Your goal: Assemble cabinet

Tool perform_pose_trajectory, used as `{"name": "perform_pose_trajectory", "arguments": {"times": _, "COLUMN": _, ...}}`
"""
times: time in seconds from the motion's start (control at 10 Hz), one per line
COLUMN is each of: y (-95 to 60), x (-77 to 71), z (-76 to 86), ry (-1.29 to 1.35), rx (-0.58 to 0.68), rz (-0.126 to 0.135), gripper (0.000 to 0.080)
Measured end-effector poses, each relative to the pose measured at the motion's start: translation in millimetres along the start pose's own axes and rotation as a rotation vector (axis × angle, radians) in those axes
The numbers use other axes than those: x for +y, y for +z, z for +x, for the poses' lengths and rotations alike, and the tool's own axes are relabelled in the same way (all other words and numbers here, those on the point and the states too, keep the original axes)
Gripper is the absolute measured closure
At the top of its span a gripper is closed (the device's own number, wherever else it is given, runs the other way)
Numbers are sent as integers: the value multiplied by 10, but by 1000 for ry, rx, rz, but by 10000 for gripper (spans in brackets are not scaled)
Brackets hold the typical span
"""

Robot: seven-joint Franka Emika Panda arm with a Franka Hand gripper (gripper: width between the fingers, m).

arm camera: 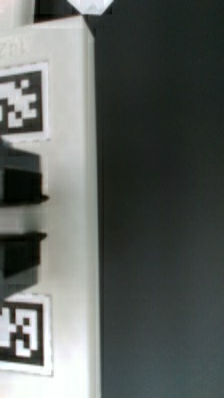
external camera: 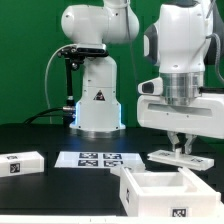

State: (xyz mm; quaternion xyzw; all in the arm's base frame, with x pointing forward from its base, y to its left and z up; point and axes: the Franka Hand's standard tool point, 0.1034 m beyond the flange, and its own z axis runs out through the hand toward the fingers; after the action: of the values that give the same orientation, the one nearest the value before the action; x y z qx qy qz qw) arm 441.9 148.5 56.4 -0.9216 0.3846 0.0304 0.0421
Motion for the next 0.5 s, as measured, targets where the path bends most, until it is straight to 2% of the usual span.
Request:
{"name": "perform_pose_trajectory", "arguments": {"times": 0.2, "y": -7, "x": 19, "z": 29, "ry": -67, "rx": -1, "rz": -1, "gripper": 737}}
{"name": "perform_pose_trajectory", "arguments": {"times": 0.4, "y": 13, "x": 139, "z": 108, "ry": -240, "rx": 11, "rz": 1, "gripper": 737}}
{"name": "perform_pose_trajectory", "arguments": {"times": 0.5, "y": 40, "x": 121, "z": 75, "ry": -243, "rx": 18, "rz": 3, "gripper": 737}}
